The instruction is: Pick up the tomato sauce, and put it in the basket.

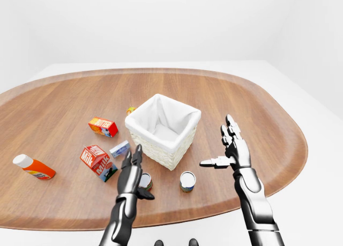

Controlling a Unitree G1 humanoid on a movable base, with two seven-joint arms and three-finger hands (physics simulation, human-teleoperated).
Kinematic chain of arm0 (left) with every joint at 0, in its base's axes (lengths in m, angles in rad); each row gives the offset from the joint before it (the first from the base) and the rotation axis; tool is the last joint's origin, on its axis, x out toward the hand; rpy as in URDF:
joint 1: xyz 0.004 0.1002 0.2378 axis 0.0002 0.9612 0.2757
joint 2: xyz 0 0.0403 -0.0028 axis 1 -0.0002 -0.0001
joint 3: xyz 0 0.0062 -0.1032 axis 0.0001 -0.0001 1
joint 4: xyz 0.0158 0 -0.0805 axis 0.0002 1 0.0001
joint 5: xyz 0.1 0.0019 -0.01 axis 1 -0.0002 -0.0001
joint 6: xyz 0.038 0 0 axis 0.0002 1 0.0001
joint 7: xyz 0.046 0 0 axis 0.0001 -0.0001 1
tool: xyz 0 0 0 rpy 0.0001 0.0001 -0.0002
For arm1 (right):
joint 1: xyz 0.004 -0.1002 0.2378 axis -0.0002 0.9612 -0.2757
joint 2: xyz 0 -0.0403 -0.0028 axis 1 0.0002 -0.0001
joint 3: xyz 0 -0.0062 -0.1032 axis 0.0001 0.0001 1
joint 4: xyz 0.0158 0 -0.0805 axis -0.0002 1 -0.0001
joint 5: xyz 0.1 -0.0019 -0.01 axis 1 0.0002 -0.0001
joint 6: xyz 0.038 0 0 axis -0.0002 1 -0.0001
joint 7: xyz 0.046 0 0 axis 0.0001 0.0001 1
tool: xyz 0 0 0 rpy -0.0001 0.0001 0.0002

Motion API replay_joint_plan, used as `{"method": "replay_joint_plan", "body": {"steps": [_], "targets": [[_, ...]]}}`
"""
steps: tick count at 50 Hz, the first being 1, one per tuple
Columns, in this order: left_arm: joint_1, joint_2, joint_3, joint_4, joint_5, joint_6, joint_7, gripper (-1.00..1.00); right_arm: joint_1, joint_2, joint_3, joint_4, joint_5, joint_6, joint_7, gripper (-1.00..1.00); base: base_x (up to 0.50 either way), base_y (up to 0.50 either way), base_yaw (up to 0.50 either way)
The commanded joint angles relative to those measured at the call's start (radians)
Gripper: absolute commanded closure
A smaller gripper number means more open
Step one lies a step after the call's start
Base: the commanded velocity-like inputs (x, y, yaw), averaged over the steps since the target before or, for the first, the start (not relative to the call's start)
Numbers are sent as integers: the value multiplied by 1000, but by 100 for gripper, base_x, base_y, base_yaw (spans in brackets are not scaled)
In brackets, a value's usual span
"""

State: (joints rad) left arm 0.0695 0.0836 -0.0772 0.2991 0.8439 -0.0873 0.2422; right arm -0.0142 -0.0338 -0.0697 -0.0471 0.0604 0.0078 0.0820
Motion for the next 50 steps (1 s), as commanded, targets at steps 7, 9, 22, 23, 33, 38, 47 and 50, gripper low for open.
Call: {"method": "replay_joint_plan", "body": {"steps": [7, 9, 22, 23, 33, 38, 47, 50], "targets": [[-7, 0, -3, 13, -2, 0, 3, -100, -5, -1, 0, 11, -1, -6, -1, -100, 0, 0, 0], [-11, 1, -3, 21, -3, 0, 5, -100, -6, -1, 0, 11, -1, -5, -1, -100, 0, 0, 0], [-33, 3, -3, 74, 1, 0, 29, -100, -5, 0, 1, 11, -2, -6, -3, -100, 0, 0, 0], [-36, 4, -3, 82, 1, 0, 33, -100, -6, 0, 1, 12, -2, -6, -3, -100, 0, 0, 0], [-39, 5, -3, 99, 1, 0, 38, -100, -6, 0, 1, 15, -2, -9, -3, -100, 0, 0, 0], [-45, 6, -3, 115, 1, 0, 43, -100, -6, 0, 1, 15, -2, -10, -3, -100, 0, 0, 0], [-102, 11, -5, 246, 8, 0, 106, -100, -6, 0, 2, 17, -2, -10, -3, -100, 0, 0, 0], [-94, 11, -3, 224, 5, 0, 94, -100, -5, 0, 2, 16, -2, -9, -3, -100, 0, 0, 0]]}}
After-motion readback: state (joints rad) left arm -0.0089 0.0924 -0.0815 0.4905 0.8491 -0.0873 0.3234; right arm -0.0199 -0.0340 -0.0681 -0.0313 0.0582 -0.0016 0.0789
